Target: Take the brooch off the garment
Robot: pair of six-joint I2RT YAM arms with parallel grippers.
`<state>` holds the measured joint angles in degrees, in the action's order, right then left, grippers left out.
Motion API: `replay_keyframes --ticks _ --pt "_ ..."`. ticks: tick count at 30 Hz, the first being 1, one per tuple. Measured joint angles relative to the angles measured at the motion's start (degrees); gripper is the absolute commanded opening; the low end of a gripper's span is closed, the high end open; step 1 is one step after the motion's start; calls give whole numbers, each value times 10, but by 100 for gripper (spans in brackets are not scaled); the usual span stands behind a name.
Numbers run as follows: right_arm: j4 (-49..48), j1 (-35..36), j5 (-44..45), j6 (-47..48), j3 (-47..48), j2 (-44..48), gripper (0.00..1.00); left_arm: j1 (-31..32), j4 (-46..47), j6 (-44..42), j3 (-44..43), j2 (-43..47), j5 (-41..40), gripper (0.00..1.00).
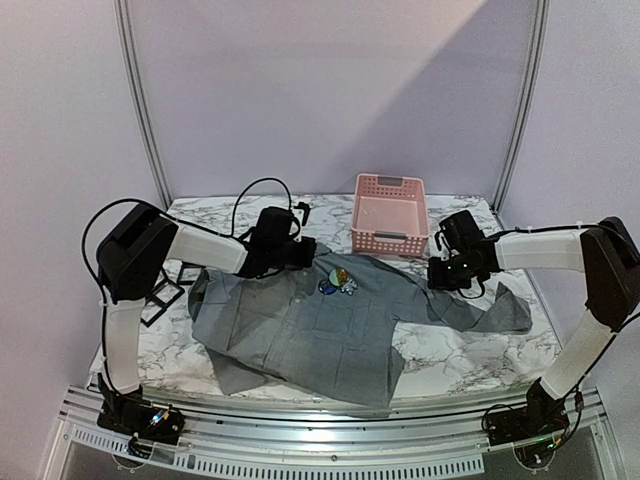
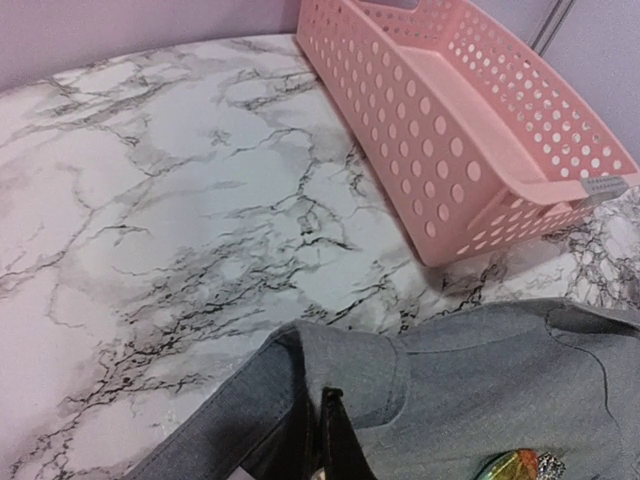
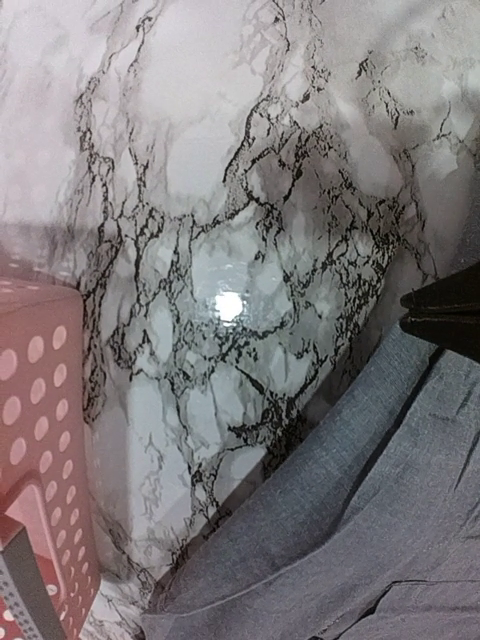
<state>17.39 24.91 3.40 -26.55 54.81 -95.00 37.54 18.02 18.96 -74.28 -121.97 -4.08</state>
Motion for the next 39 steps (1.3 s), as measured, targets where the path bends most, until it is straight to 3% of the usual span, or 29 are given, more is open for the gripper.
replay_keyframes --ticks 5,7,11,15,19,22,24,29,39 --pt "-5 -2 8 -5 0 0 0 -6 -11 -1 -29 -12 10 1" --pt "-5 -2 10 -8 0 0 0 -7 -18 0 -43 -14 14 14" --pt "-5 -3 11 -15 0 0 3 -9 -30 11 -53 -14 20 27" --pt "-3 -3 14 -15 0 0 22 -16 -42 29 -53 -14 24 64" --pt "5 -6 21 -2 0 7 44 -23 -53 36 -53 -13 26 80" --pt "10 -5 20 16 0 33 55 -24 -65 37 -40 3 26 87" --pt "9 0 20 34 0 59 60 -24 -71 36 -28 23 26 92" --pt "0 17 -2 74 14 91 60 -23 -87 35 -2 93 20 95" --pt "-36 30 -56 114 68 5 57 19 -103 55 85 196 -3 96"
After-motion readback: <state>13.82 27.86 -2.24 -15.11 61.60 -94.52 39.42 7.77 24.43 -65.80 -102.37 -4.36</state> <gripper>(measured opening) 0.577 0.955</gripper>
